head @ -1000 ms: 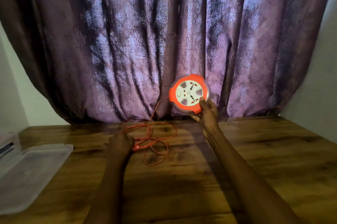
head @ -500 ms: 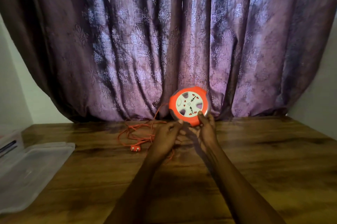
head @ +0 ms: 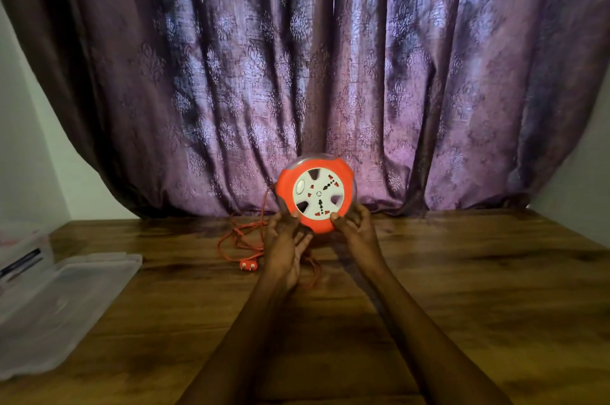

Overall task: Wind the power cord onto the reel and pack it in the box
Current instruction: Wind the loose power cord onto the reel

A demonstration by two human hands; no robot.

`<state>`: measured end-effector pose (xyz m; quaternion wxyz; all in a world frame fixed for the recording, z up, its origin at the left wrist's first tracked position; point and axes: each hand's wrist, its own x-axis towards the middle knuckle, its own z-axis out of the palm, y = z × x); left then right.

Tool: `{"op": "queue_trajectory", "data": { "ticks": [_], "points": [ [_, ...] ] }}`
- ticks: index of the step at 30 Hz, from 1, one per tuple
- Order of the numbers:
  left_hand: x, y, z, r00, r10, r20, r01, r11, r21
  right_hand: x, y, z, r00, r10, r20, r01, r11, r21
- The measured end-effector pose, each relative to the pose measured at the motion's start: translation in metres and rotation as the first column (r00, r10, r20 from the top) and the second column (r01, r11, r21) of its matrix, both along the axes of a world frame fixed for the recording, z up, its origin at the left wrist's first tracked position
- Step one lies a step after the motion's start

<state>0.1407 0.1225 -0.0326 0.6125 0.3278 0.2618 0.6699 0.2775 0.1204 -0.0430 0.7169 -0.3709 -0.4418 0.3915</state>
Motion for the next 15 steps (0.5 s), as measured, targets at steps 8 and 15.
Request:
{"op": "queue_trajectory", "data": {
  "ticks": [8, 15],
  "points": [
    [-0.014, 0.012, 0.002, 0.992, 0.127, -0.016, -0.127, 0.992, 0.017, 0.032, -0.003, 0.052, -0.069, -0.604, 0.794, -0.009, 0.796, 0.605],
    [-0.009, 0.01, 0.0, 0.98, 0.18, -0.084, -0.172, 0.981, 0.093, 0.028, -0.008, 0.082, -0.566, -0.568, 0.597, -0.213, 0.801, 0.56]
  ]
}}
